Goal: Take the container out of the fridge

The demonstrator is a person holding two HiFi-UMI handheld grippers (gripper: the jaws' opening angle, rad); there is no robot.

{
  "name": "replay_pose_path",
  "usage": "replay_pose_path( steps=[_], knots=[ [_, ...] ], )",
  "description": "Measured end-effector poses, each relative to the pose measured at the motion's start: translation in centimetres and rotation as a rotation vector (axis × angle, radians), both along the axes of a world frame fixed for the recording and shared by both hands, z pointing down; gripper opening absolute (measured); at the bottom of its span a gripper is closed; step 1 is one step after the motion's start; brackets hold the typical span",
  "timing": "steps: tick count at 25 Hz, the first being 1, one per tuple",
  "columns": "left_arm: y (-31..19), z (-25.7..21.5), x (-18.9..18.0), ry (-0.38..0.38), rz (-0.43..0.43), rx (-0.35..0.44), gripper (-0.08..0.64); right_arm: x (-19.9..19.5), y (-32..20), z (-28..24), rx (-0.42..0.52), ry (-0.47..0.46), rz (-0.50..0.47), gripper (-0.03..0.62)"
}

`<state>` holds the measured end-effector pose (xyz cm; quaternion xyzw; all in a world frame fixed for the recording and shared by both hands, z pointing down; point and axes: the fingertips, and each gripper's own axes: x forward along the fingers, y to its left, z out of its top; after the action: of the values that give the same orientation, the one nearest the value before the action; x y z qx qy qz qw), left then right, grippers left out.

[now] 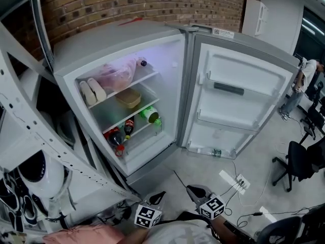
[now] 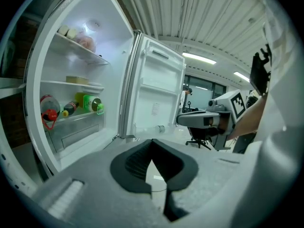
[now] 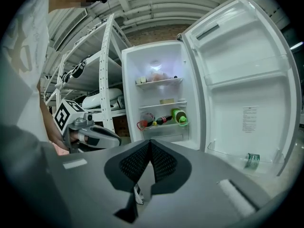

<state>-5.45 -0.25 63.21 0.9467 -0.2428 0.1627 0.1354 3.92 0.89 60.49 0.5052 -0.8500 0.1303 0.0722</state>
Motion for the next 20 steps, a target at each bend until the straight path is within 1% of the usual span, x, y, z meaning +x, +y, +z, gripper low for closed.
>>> replay_pose_path(
  steps=[5,9,13,17,20],
  knots=[
    [-0.9,0.2,-0.5,0.004,-0.037,-0.016,0.003,-1.0,-1.8,0.1,-0.004,0.008,-0.053,0.006],
    [-2.9,0.0,-0.5,0.029,-0.066,-0.022,0.003,-1.3,-4.5,0.4,-0.001,0.016,-0.089,0.006],
    [-4.7,-0.5,-0.5,0.032,-0.126,-0.031,0.003,-1.6,-7.1,0.6,-0.019,0.011,-0.149,0.008],
    [-7.2,-0.4,-0.4,0.034,-0.186,-0.047,0.003,-1.5,-10.3,0.7,-0.017,0.015,-0.195,0.008],
    [-9.2,-0.7,-0.1,0.035,-0.226,-0.039,0.002,-1.2,-12.9,0.5,-0.009,0.018,-0.219,0.008]
  ],
)
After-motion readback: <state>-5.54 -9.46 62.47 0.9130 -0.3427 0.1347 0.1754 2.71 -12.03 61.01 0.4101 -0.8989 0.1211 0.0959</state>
